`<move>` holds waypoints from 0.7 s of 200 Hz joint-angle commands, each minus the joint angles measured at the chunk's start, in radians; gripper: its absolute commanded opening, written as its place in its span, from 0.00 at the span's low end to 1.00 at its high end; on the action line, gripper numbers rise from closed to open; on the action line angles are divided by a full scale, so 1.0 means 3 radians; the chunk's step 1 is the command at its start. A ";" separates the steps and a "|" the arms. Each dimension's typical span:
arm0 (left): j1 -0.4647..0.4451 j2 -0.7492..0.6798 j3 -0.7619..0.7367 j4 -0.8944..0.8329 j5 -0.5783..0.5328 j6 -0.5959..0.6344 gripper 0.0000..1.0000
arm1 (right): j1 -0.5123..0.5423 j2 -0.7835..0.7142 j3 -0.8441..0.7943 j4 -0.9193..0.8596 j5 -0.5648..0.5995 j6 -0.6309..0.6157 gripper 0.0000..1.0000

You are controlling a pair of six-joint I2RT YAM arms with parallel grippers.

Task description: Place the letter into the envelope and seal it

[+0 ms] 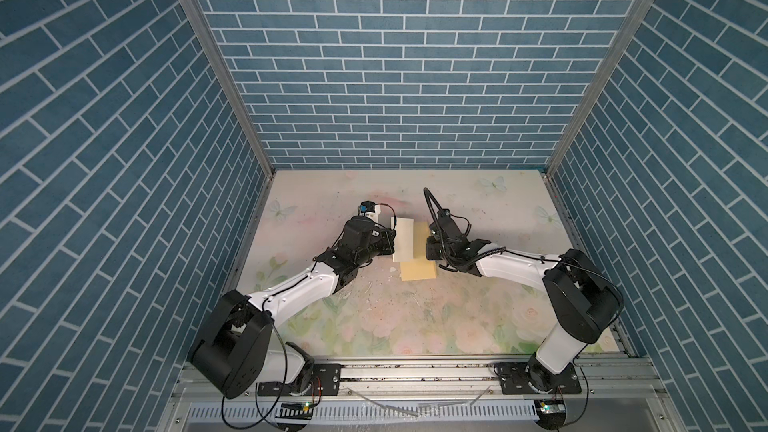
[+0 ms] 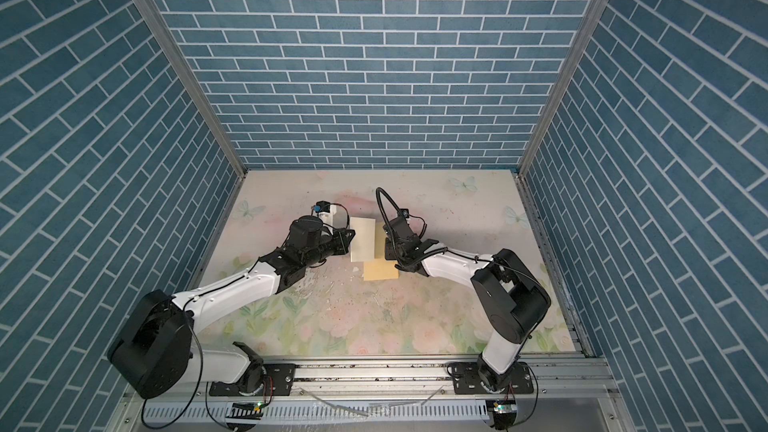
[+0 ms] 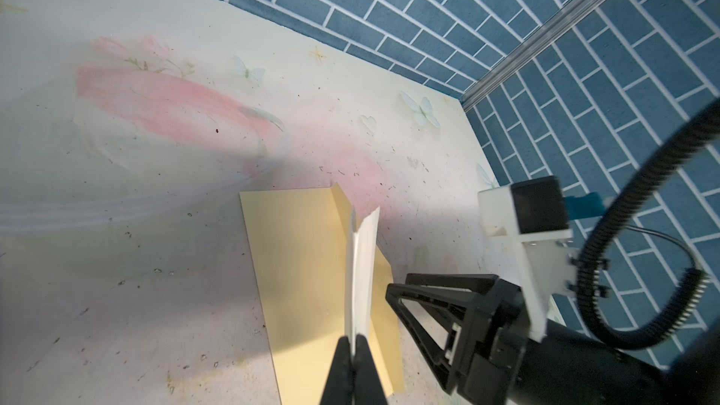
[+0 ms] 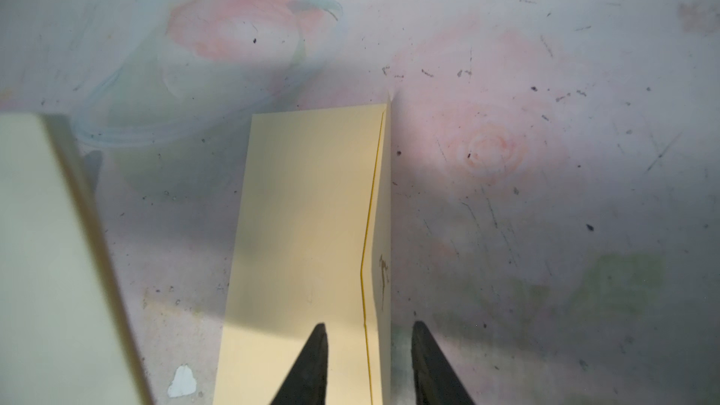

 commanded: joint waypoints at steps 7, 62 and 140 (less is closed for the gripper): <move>-0.0035 0.0113 0.0141 0.0077 -0.0057 0.0025 0.00 | -0.0024 -0.0153 0.0022 -0.0164 0.0159 -0.0045 0.44; -0.0063 0.0374 0.0212 0.0109 -0.0077 0.0059 0.00 | -0.0029 0.0067 0.0436 -0.0613 0.0278 -0.0344 0.59; -0.0063 0.0538 0.0160 0.0167 -0.0144 0.0069 0.00 | -0.0042 0.0413 0.0799 -0.1004 0.0582 -0.0472 0.63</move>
